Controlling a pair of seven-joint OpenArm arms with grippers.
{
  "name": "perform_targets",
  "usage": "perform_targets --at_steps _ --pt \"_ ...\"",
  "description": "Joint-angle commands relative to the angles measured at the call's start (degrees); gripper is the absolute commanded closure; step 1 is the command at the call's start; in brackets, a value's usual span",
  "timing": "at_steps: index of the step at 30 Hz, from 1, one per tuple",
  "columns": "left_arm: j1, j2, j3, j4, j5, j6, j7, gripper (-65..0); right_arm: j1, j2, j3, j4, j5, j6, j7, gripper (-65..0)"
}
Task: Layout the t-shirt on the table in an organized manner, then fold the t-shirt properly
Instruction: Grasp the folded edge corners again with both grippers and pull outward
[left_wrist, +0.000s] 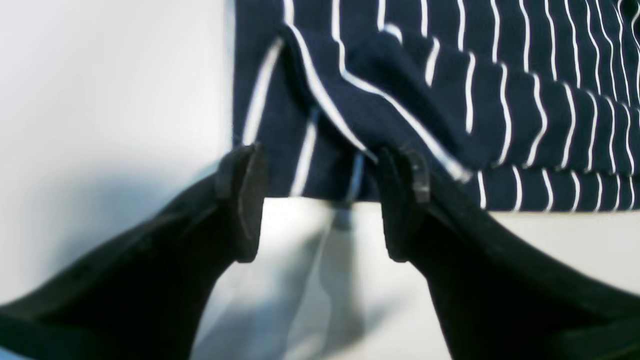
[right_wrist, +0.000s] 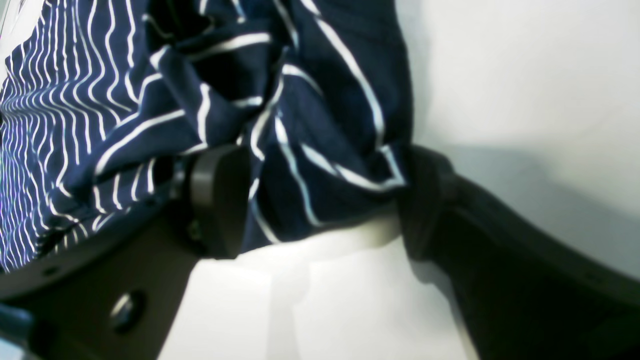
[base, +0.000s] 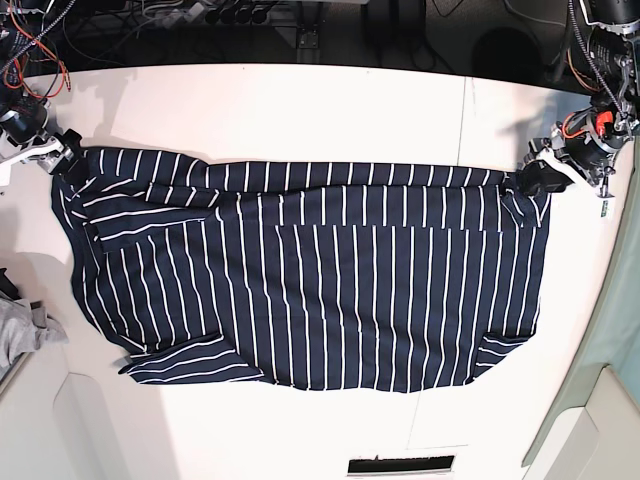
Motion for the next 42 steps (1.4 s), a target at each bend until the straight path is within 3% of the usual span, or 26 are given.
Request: perform_targets --at_steps 1,5,7,12,14,15,17,19,20,26,34,42 --pt "-0.44 -0.39 -0.26 0.72 -0.5 -0.22 -0.96 -37.7 0.26 0.5 -0.02 0.35 0.24 -0.04 -1.09 -44.9" --pt "-0.44 1.31 -0.26 0.72 0.79 -0.22 -1.01 -37.5 0.26 0.52 -1.25 0.35 0.39 0.39 -1.11 -44.9" --pt "-0.44 1.73 -0.2 0.72 0.96 -0.22 -0.98 -33.9 0.26 0.52 -2.36 0.35 0.42 1.27 -1.07 -44.9" --pt "-0.44 1.7 0.04 0.72 0.94 -0.24 -1.01 -0.2 0.26 0.52 -4.0 0.35 0.39 1.25 0.22 -44.2" --pt "-0.44 1.64 0.02 0.72 0.94 -0.22 -1.01 0.0 0.26 0.55 -4.0 0.35 0.37 1.25 1.55 -42.9" --pt "-0.44 1.53 0.04 0.72 0.94 -0.2 -1.01 0.0 0.28 0.55 -4.0 0.37 0.39 1.27 1.77 -38.6" --pt "-0.44 1.31 -0.04 0.74 0.94 -0.2 -1.01 0.0 0.42 0.55 -4.0 0.37 0.37 1.27 1.66 -22.4" --pt "-0.44 0.87 -0.02 0.74 0.94 -0.22 -0.96 0.0 0.39 0.57 -3.98 0.37 0.37 1.27 1.53 -1.6" --pt "-0.42 0.57 -0.02 0.76 0.92 -0.24 -0.9 0.0 0.39 0.57 -3.93 0.37 0.37 1.29 1.07 0.0" --pt "1.97 -1.07 -0.02 3.41 0.92 -1.11 1.18 0.0 -0.48 1.05 -2.64 1.2 2.91 2.36 -6.05 0.0" --pt "9.99 -1.44 -0.28 16.0 0.94 -1.05 1.22 0.0 -7.76 1.99 -1.95 7.43 6.43 2.4 -6.01 0.0" --pt "11.63 -1.46 -0.79 17.92 0.83 -1.11 5.35 0.0 -13.66 3.69 -1.88 12.9 6.29 2.38 -6.03 0.0"
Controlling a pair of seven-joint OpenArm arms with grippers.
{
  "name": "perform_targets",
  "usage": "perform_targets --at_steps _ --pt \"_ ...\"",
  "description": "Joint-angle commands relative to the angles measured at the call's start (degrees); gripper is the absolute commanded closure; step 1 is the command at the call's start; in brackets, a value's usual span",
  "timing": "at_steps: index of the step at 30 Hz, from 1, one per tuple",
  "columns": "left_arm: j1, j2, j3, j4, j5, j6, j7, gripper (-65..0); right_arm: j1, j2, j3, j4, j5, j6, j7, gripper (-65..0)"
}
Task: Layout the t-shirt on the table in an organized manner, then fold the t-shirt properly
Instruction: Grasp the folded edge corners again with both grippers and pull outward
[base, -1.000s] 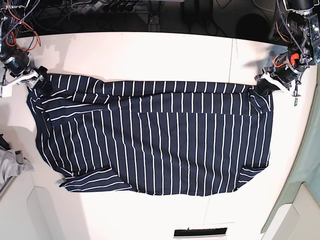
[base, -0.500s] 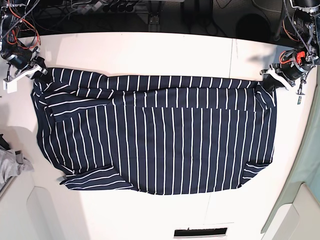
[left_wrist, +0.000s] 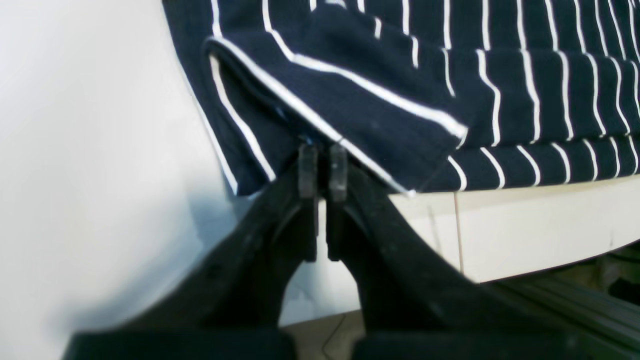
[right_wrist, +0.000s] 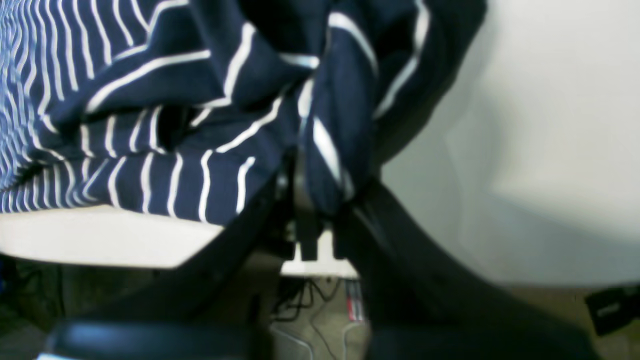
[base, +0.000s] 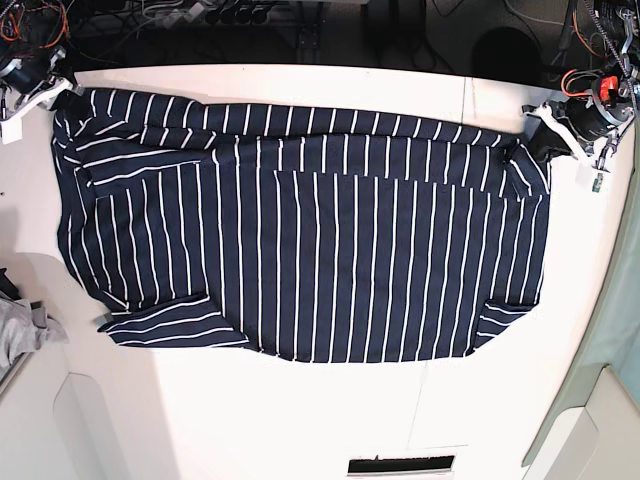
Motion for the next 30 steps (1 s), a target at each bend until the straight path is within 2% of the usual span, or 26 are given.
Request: perform_targets --at_steps 1,9,12,16,17,20,22,30 --pt "0.02 -1.09 -0.44 0.98 -0.74 -0.42 -0.61 0.0 -0.22 1.4 0.5 1.31 0.98 0.42 0.83 0.0" --pt "0.0 -1.07 -0.48 1.01 -1.51 -0.68 1.01 0.0 -0.92 1.42 0.52 1.62 0.81 0.42 1.29 0.0" --pt "0.0 -1.07 -0.48 1.01 -3.34 -4.04 1.03 0.0 -0.94 1.42 0.52 1.62 0.76 0.39 1.4 0.0" --pt "0.0 -1.09 -0.48 1.01 -3.21 -4.28 1.07 -13.9 -0.96 1.42 0.52 1.62 0.74 0.35 1.36 0.0" --pt "0.02 -1.09 -0.48 1.01 -3.21 -4.28 1.09 -16.3 -0.96 1.42 0.52 1.62 0.74 0.35 1.18 -4.0" --pt "0.0 -1.09 -0.48 1.01 -3.28 -4.26 1.49 -20.3 -0.94 1.42 0.55 1.62 0.72 0.33 0.79 -21.2" --pt "0.0 -1.09 -0.48 1.01 -3.32 -4.28 1.73 -20.7 -0.96 1.44 0.55 1.62 0.72 0.33 0.79 -27.2" --pt "-0.46 -2.05 -0.87 1.11 -8.39 -4.83 1.92 -21.1 -0.96 2.43 1.31 3.13 1.05 0.33 0.76 -27.7"
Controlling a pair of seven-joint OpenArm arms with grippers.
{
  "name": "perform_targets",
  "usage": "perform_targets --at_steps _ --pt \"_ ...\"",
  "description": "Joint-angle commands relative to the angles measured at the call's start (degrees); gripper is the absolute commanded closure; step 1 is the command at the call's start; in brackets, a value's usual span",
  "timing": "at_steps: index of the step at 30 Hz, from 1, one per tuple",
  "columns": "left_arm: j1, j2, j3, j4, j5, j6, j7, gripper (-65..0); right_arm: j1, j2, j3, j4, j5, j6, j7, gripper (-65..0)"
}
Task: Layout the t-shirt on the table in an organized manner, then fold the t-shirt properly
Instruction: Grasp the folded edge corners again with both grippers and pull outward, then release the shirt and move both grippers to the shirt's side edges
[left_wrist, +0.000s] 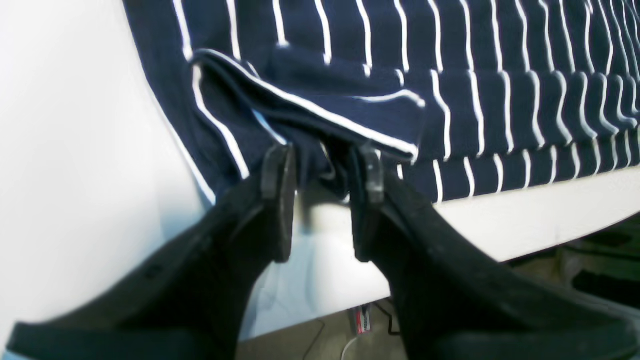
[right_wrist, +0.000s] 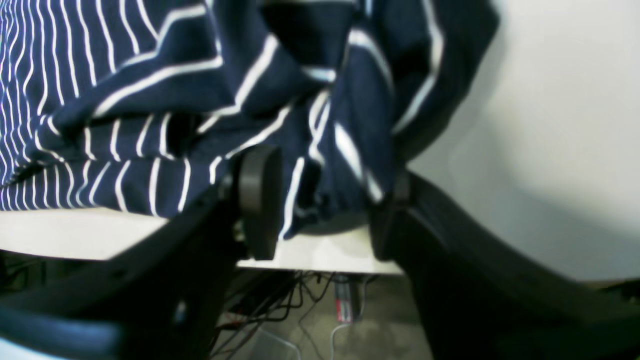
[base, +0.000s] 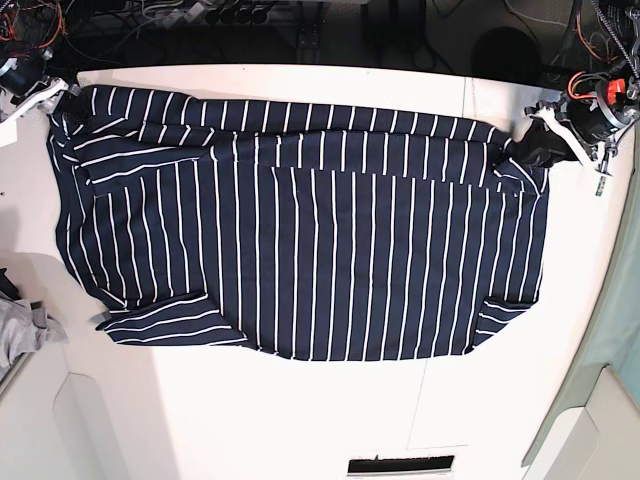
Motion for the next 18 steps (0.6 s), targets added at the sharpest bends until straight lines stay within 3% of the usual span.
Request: perform_targets --at_steps 1,8,13,18 --pt "-0.28 -0.94 -0.98 1.18 -1.25 -1.2 -0.83 -21.4 -0.15 1.88 1.33 1.36 1.33 0.35 0.72 -27.7" --pt "-0.26 -0.98 -5.9 1.68 -4.9 -3.32 -0.85 -30.4 0.09 5.99 5.55 1.92 5.35 0.35 0.33 -27.7" --pt "-1.46 -0.94 -6.36 1.68 -10.12 -3.58 -0.66 -30.3 4.31 6.71 5.68 1.9 5.27 0.35 2.16 -27.7" --pt "-4.24 -0.94 -6.32 1.68 -10.51 -3.58 -0.61 -30.3 12.02 6.73 4.55 1.73 3.15 -0.96 3.13 -27.7"
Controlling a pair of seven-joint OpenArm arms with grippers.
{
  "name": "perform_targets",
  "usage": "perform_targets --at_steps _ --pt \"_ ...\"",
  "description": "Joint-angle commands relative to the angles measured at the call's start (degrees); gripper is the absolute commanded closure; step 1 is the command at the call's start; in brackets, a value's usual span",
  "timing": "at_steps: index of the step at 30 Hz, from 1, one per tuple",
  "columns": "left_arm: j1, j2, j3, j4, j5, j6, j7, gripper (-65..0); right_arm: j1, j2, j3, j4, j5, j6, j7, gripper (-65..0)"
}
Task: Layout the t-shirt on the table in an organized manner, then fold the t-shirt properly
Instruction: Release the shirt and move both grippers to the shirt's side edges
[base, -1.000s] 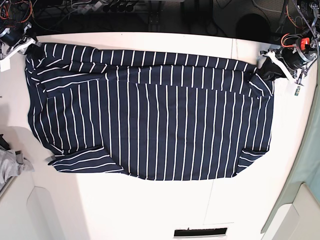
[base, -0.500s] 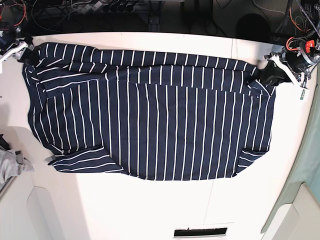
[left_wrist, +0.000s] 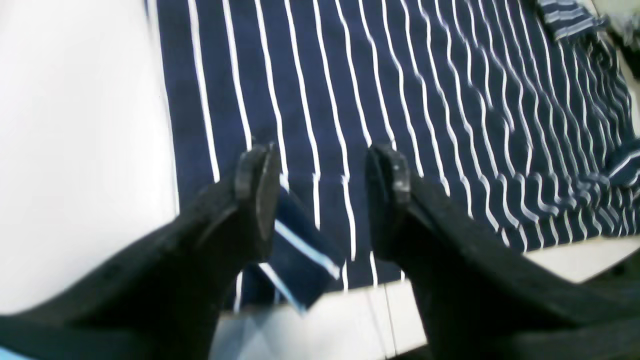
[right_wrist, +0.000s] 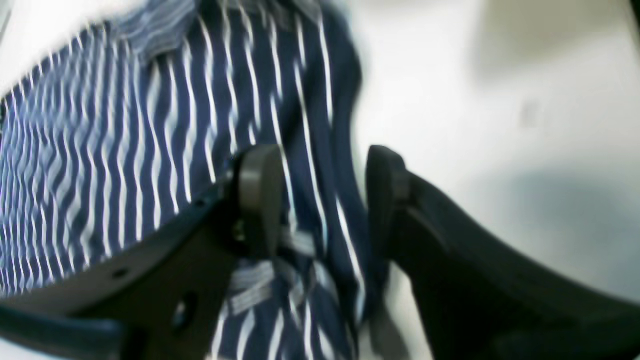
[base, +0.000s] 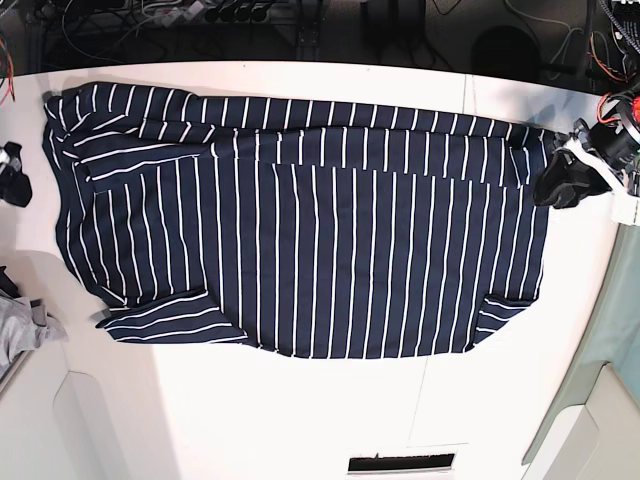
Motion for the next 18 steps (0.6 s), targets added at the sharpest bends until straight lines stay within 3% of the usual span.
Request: perform_targets --at_steps 1,4,10,14,18 --pt "-0.85 -1.07 -0.37 1.03 -1.16 -0.73 -1.01 -30.3 1.81 1.38 -0.15 0.61 0.55 -0.02 1.7 -27.7" --pt "-2.8 -1.07 0.28 1.01 -1.01 -0.73 -1.03 -30.3 7.34 1.29 -3.41 -0.79 -1.7 -1.14 2.99 -27.7" --pt "-5.6 -1.07 4.68 1.01 2.08 -0.73 -1.81 -30.3 18.43 1.22 -13.11 -7.78 -11.1 -5.77 11.15 -27.7" --pt "-6.75 -1.07 7.87 1.01 5.77 0.9 -3.87 -30.3 27.02 1.16 -18.08 -16.79 -14.71 -10.19 15.67 -27.7" --pt "-7.58 -1.07 9.9 1.01 6.23 1.14 -3.8 -30.3 35.04 -0.24 -19.78 -27.71 -17.31 -11.39 19.08 -27.7"
